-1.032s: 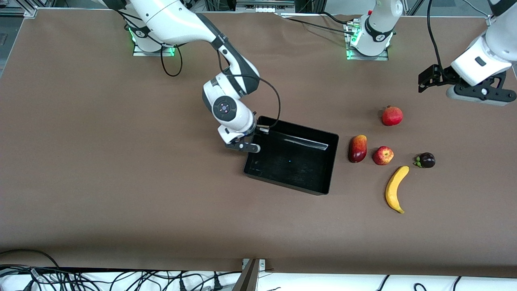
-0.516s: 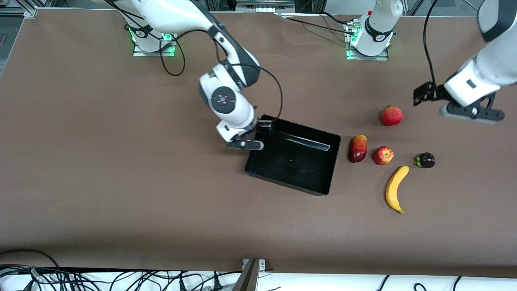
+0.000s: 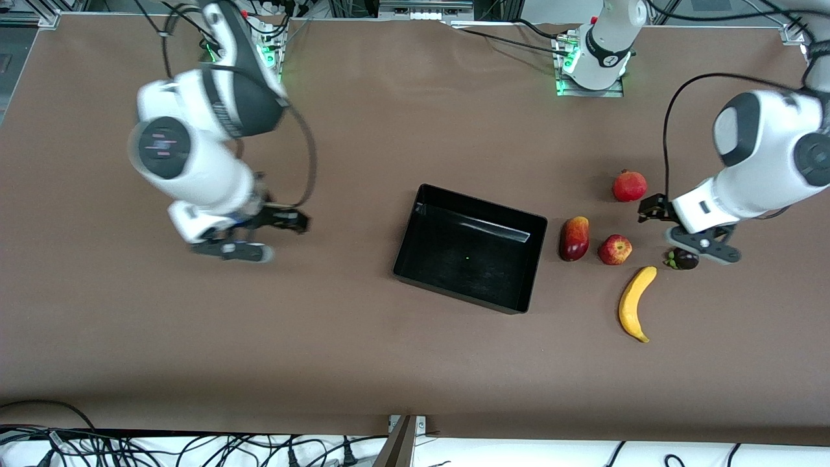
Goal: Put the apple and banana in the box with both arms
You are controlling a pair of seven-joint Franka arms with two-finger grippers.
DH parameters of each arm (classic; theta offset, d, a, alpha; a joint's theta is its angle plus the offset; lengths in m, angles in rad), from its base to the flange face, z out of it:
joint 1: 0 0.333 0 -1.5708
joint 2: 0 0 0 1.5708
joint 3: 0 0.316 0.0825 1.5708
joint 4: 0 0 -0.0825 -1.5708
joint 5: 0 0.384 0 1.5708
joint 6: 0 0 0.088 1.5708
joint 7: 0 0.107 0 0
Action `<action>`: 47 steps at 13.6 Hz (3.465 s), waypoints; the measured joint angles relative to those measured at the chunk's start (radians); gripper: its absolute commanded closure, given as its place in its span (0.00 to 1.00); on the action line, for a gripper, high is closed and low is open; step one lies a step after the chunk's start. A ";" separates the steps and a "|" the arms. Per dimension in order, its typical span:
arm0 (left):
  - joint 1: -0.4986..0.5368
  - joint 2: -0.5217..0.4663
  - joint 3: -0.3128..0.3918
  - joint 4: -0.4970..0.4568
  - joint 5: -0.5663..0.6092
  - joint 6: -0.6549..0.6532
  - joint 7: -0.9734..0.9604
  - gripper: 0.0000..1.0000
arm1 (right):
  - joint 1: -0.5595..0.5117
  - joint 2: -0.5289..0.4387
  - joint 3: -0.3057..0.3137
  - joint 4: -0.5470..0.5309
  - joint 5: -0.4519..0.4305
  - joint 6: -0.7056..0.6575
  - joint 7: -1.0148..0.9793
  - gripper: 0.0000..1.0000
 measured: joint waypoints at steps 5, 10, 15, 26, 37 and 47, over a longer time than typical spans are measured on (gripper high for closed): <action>0.008 0.083 -0.001 -0.143 -0.001 0.269 0.227 0.00 | -0.022 -0.063 -0.206 -0.003 -0.021 -0.124 -0.411 0.00; 0.004 0.147 -0.005 -0.151 -0.001 0.391 0.301 0.00 | -0.322 -0.202 0.012 -0.064 -0.071 -0.202 -0.469 0.00; -0.014 0.176 -0.007 -0.164 -0.001 0.441 0.304 0.00 | -0.578 -0.356 0.266 -0.300 -0.112 -0.062 -0.459 0.00; -0.021 0.063 -0.031 -0.153 -0.003 0.352 0.257 1.00 | -0.552 -0.408 0.218 -0.296 -0.114 -0.121 -0.458 0.00; -0.503 0.130 -0.120 0.043 -0.112 0.244 -0.720 1.00 | -0.547 -0.398 0.216 -0.277 -0.116 -0.131 -0.458 0.00; -0.636 0.424 -0.074 0.197 -0.112 0.409 -0.903 0.52 | -0.547 -0.397 0.211 -0.276 -0.116 -0.154 -0.458 0.00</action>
